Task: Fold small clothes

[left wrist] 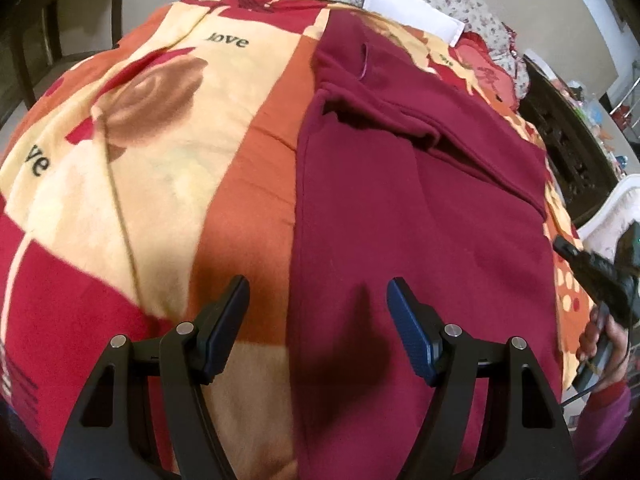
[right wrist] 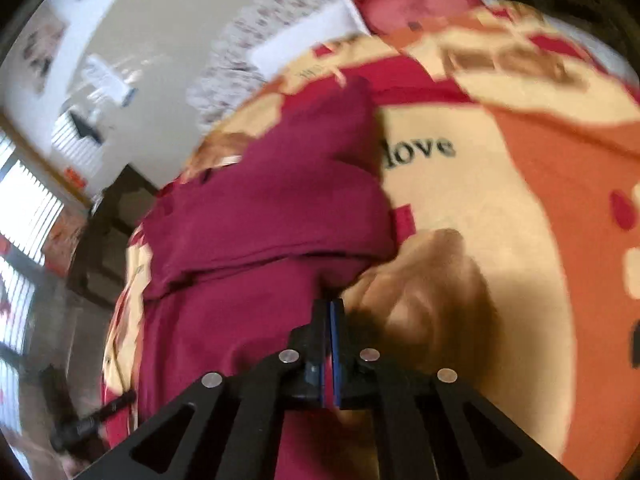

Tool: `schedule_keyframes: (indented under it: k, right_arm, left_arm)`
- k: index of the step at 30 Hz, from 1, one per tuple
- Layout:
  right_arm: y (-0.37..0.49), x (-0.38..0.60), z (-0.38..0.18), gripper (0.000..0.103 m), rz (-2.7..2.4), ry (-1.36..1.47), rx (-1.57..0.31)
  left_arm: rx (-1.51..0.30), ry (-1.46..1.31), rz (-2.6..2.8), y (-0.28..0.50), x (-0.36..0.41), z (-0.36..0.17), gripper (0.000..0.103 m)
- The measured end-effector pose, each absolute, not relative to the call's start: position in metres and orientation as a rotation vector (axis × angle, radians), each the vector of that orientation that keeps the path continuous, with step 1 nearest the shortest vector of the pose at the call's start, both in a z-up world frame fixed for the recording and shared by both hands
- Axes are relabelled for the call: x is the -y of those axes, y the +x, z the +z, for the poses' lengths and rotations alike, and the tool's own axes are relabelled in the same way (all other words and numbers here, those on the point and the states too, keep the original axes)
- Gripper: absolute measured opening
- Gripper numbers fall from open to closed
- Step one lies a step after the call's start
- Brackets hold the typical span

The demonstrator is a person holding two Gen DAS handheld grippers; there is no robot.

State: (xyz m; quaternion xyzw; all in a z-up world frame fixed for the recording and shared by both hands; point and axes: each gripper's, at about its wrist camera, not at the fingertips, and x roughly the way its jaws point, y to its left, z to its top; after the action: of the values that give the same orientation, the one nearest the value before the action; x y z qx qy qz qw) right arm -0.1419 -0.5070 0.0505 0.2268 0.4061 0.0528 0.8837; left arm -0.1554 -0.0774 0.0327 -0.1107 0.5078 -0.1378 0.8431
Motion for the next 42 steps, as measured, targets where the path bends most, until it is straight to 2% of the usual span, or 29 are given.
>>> schedule_keyframes:
  k: [1,2,3,9,12,22,24,26,36,40,42]
  right_arm:
    - [-0.152,0.505,0.053,0.025,0.125,0.455,-0.85]
    - [-0.166,0.504,0.055,0.053,0.146,0.454,-0.859]
    - [-0.182,0.505,0.055,0.069,0.165,0.462,-0.868]
    - [-0.268,0.514,0.03,0.069,0.196,0.572,-0.956]
    - [-0.284,0.503,0.02,0.069,0.216,0.568,-0.954]
    - [-0.28,0.479,0.009,0.069,0.303,0.55,-0.973]
    - [-0.281,0.48,0.008,0.069,0.306,0.573,-0.963]
    - [-0.28,0.48,0.006,0.069,0.313,0.585,-0.963]
    - [-0.275,0.484,-0.002,0.069,0.337,0.626,-0.942]
    - [-0.273,0.48,0.001,0.061,0.327,0.594,-0.964]
    - [-0.273,0.478,0.0,0.052,0.323,0.579,-0.979]
  left_arm:
    - [-1.071,-0.238,-0.297,-0.159,0.075,0.034,0.072]
    - [-1.075,-0.241,-0.307,-0.165,0.072,0.036,0.072]
    - [-1.083,-0.237,-0.315,-0.169,0.071,0.036,0.072]
    - [-1.163,-0.207,-0.365,-0.204,0.065,0.028,0.072]
    - [-1.199,-0.22,-0.397,-0.219,0.068,0.022,0.072]
    - [-1.231,-0.26,-0.47,-0.242,0.071,0.014,0.072]
    - [-1.241,-0.259,-0.484,-0.24,0.074,0.013,0.076]
    - [-1.245,-0.258,-0.507,-0.238,0.08,0.013,0.086]
    - [-1.258,-0.206,-0.584,-0.237,0.095,0.012,0.086]
    - [-1.266,-0.207,-0.582,-0.241,0.091,0.013,0.072]
    - [-1.266,-0.227,-0.576,-0.24,0.086,0.012,0.066]
